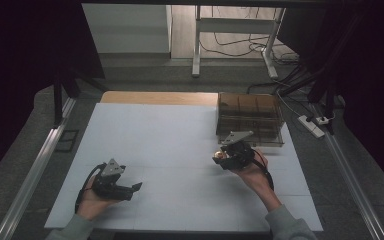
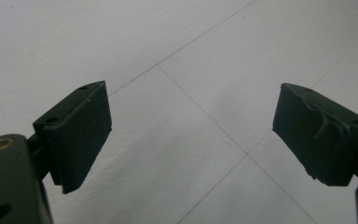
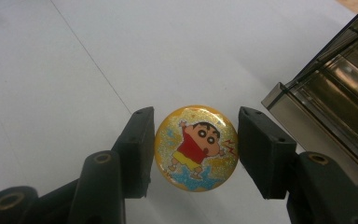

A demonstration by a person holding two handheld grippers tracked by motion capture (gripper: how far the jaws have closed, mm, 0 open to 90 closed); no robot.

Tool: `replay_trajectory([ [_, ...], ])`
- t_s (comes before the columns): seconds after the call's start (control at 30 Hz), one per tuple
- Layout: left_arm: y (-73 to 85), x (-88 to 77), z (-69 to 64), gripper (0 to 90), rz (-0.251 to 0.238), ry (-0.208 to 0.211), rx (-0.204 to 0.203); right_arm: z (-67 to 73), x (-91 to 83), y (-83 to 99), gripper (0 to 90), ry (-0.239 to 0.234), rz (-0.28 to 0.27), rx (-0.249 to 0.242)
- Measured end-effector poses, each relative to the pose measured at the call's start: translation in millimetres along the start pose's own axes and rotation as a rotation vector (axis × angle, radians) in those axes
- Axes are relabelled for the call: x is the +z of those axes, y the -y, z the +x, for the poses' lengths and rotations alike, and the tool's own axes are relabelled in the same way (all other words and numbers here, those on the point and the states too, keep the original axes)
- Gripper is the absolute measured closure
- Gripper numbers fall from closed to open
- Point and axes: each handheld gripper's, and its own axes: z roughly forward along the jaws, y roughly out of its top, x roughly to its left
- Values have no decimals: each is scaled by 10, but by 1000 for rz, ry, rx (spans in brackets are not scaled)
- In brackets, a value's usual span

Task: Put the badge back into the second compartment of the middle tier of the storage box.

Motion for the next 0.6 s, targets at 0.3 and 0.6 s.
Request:
replay_trajectory([
  [0.3,0,0,-2,119,0,0,1,-5,-63,-17,474,15,-25,-3],
  [0.6,0,2,-1,119,3,0,3,-31,-116,-17,474,30,-51,2],
])
